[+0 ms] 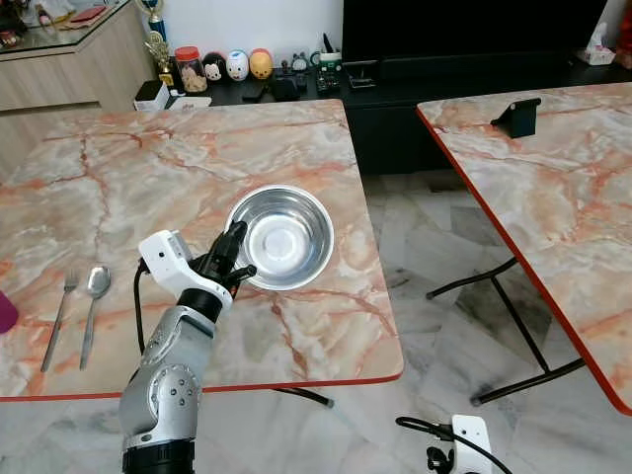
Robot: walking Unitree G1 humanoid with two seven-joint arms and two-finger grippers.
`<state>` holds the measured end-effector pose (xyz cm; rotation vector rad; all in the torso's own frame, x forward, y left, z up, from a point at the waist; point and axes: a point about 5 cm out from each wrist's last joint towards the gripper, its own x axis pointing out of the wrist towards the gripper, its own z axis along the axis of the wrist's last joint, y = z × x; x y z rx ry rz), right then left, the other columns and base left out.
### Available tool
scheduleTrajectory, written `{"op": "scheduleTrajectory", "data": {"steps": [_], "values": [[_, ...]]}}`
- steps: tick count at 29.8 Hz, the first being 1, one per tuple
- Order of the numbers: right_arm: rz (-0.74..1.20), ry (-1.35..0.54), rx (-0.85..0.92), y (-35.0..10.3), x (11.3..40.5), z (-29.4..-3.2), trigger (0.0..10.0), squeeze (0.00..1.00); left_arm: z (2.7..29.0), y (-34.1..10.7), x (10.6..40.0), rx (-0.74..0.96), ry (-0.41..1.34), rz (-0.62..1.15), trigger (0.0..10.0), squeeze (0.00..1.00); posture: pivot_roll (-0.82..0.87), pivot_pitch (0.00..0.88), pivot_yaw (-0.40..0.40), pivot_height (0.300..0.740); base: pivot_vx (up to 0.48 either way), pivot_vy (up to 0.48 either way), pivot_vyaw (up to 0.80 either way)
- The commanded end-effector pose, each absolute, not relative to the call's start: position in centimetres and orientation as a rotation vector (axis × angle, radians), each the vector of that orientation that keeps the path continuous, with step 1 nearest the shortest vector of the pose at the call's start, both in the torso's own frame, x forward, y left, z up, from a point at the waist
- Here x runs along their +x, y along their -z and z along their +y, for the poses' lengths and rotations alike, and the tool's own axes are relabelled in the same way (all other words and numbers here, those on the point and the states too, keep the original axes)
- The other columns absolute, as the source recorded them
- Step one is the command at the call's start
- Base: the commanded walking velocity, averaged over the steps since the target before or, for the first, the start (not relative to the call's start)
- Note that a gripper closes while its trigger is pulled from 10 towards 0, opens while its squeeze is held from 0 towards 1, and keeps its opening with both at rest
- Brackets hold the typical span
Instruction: Setting the table
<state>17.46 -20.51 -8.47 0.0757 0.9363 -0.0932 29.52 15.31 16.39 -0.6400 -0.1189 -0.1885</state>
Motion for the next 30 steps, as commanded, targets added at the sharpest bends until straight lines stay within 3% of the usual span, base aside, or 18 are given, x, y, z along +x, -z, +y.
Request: {"op": "scheduleTrajectory", "data": {"steps": [1, 30], "values": [[0.945, 0.103, 0.086, 8.56, 17.29, -20.5, 10.0, 0.0, 15.24, -16.96, 29.51, -0.636, 0.194, -0.154, 10.0, 0.0, -0.06, 0.0, 0.032, 0.74, 0.0, 0.0, 0.0], [0.943, 0.101, 0.1, 8.6, 17.26, -20.3, 10.0, 0.0, 15.07, -17.28, 30.21, -0.587, 0.165, -0.171, 10.0, 0.0, -0.07, 0.0, 0.041, 0.74, 0.0, -0.37, 0.0]]}}
